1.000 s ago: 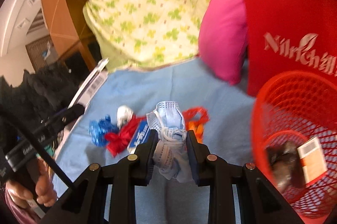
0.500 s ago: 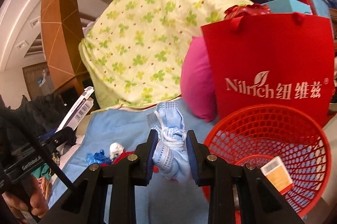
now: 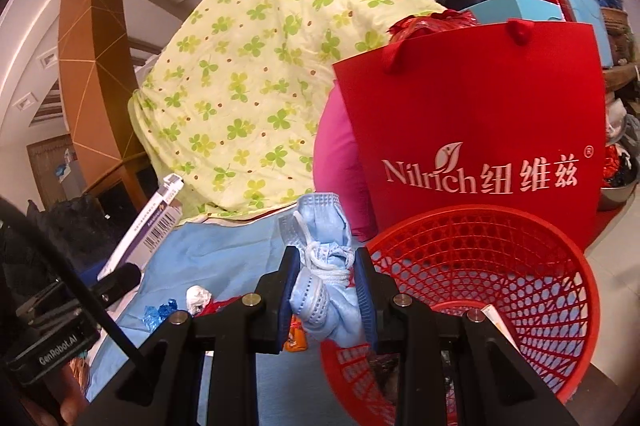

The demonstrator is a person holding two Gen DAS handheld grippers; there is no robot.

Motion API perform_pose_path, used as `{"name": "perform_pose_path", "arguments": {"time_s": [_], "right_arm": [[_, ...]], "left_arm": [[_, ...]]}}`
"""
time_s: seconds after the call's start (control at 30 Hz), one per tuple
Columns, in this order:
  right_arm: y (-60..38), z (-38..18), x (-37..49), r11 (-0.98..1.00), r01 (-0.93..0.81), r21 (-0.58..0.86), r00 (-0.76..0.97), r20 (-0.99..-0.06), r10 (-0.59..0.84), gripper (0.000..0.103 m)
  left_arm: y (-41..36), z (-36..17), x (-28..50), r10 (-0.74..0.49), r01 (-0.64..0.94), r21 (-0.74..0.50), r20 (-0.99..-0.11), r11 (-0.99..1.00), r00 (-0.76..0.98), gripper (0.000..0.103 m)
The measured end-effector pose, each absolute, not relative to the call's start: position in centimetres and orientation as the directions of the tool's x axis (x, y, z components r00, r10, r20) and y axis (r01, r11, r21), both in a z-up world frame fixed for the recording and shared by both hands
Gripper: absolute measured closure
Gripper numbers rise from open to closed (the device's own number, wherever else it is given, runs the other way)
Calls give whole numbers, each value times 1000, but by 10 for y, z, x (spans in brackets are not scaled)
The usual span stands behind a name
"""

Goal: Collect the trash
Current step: 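Carry the mask and white box over the red basket and open both tools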

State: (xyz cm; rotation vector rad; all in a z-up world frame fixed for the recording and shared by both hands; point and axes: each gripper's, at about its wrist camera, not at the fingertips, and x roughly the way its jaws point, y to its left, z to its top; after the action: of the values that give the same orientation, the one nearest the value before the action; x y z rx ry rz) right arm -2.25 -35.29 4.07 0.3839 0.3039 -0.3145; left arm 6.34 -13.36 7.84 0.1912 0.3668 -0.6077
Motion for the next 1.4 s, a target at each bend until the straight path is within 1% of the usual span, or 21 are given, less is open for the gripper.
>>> {"name": "perform_pose_path", "arguments": {"time_s": [0.23,0.37,0.63,0.8,1.0,1.13,1.17,1.23,1.27,1.3,1.4], "right_arm": [[-373,42,-31,855,386,347,901,-341,-268,73],[-388,41,-39,826,419,378,892,-341,-297,73],[-434,31,-64,686,484,544,873,-353,-336,73],[-452,22,-74,618,514,594,857,-376,-352,73],[-458,21,-77,600,527,603,850,-376,-369,73],[-461,18,-76,587,533,609,846,-396,-358,72],[-462,17,-75,582,538,609,843,-404,-355,71],[-462,16,-75,573,547,610,837,-416,-357,63],[-462,16,-75,570,548,613,836,-416,-358,47],[-461,17,-76,569,545,617,839,-406,-363,38],[-450,25,-74,607,540,584,842,-378,-386,38]], "left_arm": [[-153,74,57,-563,634,60,-402,771,723,43],[-161,71,51,-628,694,20,-408,719,662,43],[-182,56,40,-754,808,-84,-425,583,500,43],[-198,46,38,-789,833,-144,-439,533,429,43],[-220,36,37,-812,847,-185,-443,498,380,43],[-237,27,44,-807,841,-206,-464,500,366,43],[-241,24,45,-801,838,-203,-470,507,371,43],[-245,21,48,-791,833,-199,-483,517,376,40],[-246,19,50,-785,829,-198,-491,523,378,40],[-245,19,51,-782,826,-198,-494,527,380,40],[-235,21,57,-774,814,-198,-492,545,399,40]]}}
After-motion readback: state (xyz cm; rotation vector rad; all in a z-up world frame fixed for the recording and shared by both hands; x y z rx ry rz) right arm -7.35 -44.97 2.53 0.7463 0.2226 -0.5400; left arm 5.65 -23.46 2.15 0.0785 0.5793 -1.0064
